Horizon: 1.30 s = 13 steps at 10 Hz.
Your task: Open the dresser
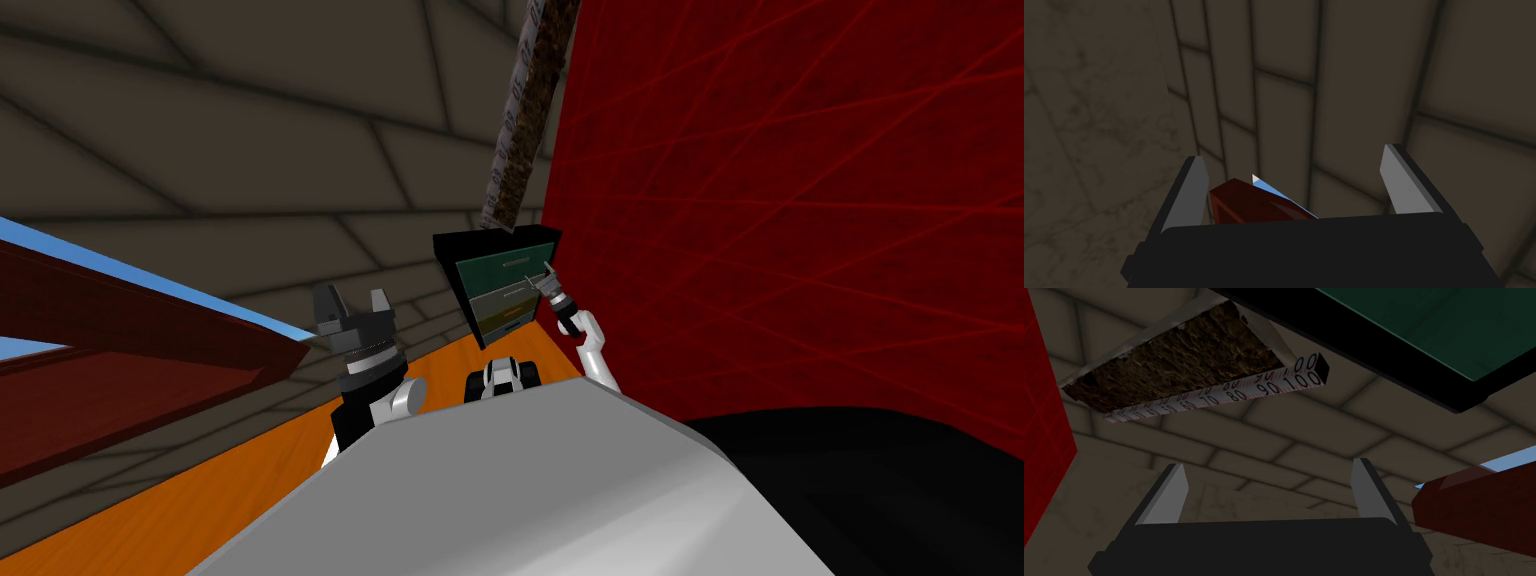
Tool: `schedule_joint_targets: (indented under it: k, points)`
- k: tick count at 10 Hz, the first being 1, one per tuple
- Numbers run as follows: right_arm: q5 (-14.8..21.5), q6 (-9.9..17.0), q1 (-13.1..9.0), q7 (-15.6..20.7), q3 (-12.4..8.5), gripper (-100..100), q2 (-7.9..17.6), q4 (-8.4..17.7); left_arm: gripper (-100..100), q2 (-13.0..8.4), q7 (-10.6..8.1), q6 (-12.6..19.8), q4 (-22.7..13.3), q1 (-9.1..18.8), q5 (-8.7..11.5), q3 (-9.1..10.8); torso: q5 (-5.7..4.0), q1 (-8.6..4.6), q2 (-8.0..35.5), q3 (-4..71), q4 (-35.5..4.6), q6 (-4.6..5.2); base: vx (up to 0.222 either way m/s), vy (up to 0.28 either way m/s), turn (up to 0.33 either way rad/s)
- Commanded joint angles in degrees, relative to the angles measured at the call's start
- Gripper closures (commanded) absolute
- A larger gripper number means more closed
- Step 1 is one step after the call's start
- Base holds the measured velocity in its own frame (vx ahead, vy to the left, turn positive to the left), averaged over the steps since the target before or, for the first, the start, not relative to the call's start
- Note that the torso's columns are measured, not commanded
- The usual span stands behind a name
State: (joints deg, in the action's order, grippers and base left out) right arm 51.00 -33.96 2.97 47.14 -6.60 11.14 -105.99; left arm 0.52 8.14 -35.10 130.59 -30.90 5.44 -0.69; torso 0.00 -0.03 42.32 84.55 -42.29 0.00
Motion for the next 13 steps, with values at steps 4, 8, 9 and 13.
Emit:
schedule_joint_targets:
  k: [4, 8, 9, 13]
  points:
    - [8.47, -0.49, -4.67, 7.65, -1.01, -100, 0.98, 5.68, 0, 0.00, 0.00, 0.00, 0.00, 0.00, 0.00, 0.00, 0.00, 0.02, -0.06, 0.04, 0.02, 0.00, 0.033, 0.081, -0.057]
    - [14.12, -0.58, -7.64, 12.16, -1.56, -100, 1.79, 9.22, 0, 0.00, 0.00, 0.00, 0.00, 0.00, 0.00, 0.00, 0.04, 0.18, -0.09, 0.05, 0.02, -0.01, 0.031, 0.099, -0.065]
    - [16.22, -0.63, -9.06, 14.30, -1.82, -100, 2.19, 10.90, 0, 0.00, 0.00, 0.00, 0.00, 0.00, 0.00, 0.00, 0.02, 0.06, -0.04, 0.02, 0.01, -0.01, 0.027, 0.089, -0.052]
    - [22.77, -0.77, -12.87, 19.99, -2.52, -100, 3.26, 15.40, 0, 0.00, 0.00, 0.00, 0.00, 0.00, 0.00, 0.00, -0.01, -0.01, -0.04, 0.02, 0.01, 0.01, 0.030, 0.093, -0.071]
